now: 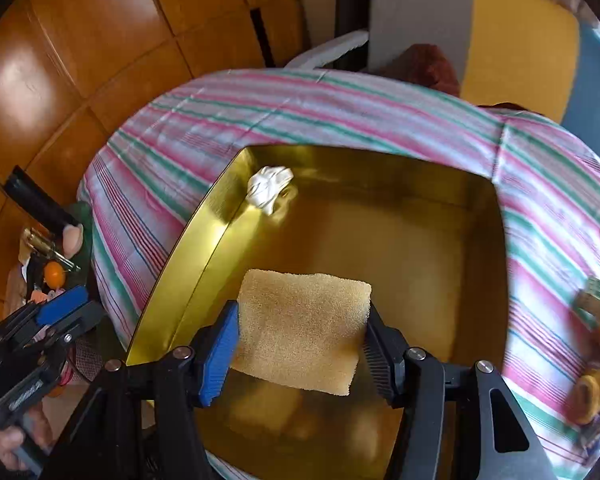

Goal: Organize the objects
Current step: 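Carry the yellow sponge into the gold tray and release it with the right gripper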

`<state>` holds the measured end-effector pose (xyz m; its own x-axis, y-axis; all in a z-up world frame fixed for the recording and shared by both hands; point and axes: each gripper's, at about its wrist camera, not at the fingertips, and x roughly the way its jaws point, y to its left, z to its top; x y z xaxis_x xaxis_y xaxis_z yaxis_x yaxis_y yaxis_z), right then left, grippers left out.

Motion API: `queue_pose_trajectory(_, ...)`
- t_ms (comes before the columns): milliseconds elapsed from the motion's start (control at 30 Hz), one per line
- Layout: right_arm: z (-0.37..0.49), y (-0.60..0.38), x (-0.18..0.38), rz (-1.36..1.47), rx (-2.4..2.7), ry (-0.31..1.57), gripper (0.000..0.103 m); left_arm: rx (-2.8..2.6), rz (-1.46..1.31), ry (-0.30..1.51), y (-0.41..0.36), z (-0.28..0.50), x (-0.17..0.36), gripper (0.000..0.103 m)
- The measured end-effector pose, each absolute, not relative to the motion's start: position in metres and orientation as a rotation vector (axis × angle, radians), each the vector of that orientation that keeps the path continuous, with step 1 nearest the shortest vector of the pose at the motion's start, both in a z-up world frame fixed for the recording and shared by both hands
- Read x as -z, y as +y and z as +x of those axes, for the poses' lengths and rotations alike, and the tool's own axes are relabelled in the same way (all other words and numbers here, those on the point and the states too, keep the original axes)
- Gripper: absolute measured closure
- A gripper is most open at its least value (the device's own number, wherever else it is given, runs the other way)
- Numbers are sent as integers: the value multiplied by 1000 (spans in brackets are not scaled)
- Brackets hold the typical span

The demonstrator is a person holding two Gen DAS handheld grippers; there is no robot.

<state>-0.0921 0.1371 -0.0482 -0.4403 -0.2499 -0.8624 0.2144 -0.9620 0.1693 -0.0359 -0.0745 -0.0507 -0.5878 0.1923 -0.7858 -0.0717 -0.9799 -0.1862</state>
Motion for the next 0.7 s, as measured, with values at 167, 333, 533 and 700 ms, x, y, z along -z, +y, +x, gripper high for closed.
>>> queue_pose_trajectory(167, -117, 120, 68, 1530, 2446, -77, 43, -2657, -1374, -239, -82, -37, 61, 63)
queue_pose_trajectory(333, -152, 107, 80, 1604, 2441, -148, 43, -2634, -1384, -251, -81, -37, 66, 63)
queue_pose_trajectory(533, -187, 94, 93, 1655, 2383, -343, 39, -2624, -1395, -267, -82, -38, 69, 63)
queue_pose_trajectory(700, -193, 94, 93, 1599, 2327, -505, 19, -2625, -1398, -277, -83, -39, 70, 63)
